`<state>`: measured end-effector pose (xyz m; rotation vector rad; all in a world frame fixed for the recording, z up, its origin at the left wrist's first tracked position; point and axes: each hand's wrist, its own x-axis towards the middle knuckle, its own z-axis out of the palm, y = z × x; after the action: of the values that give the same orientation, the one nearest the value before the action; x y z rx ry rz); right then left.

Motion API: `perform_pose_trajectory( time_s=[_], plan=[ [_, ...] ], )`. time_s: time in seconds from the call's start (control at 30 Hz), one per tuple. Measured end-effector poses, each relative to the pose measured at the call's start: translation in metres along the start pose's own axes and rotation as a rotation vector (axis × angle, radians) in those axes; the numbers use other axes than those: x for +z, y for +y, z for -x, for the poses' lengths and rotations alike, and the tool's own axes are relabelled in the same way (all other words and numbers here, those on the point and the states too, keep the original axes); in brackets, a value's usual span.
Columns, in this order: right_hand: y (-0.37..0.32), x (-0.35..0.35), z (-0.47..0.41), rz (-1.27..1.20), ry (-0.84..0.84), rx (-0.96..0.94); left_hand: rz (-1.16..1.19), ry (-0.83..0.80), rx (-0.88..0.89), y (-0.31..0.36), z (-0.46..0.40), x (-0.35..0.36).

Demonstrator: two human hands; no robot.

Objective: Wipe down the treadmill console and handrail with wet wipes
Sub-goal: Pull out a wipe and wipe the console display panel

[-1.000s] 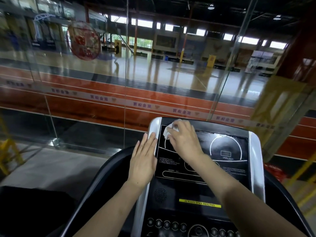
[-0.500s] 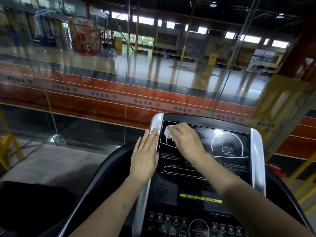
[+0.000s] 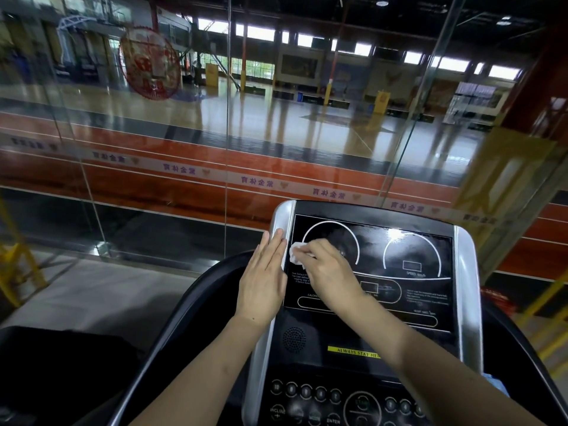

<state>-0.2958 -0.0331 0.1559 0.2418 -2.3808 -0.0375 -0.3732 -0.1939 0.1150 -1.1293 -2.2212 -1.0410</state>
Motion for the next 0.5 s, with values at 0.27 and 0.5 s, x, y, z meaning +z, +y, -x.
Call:
perform_pose_trajectory(
  time_s=[0.27,0.5],
  plan=[
    [0.019,-0.015,-0.052,0.038,0.097,0.154,-0.072,-0.014,0.031,-0.002,0.0,0.002],
    [-0.005,-0.015,-0.011,0.015,-0.008,-0.011,-0.191,-0.005,0.069,-0.002,0.0,0.003]
  ],
)
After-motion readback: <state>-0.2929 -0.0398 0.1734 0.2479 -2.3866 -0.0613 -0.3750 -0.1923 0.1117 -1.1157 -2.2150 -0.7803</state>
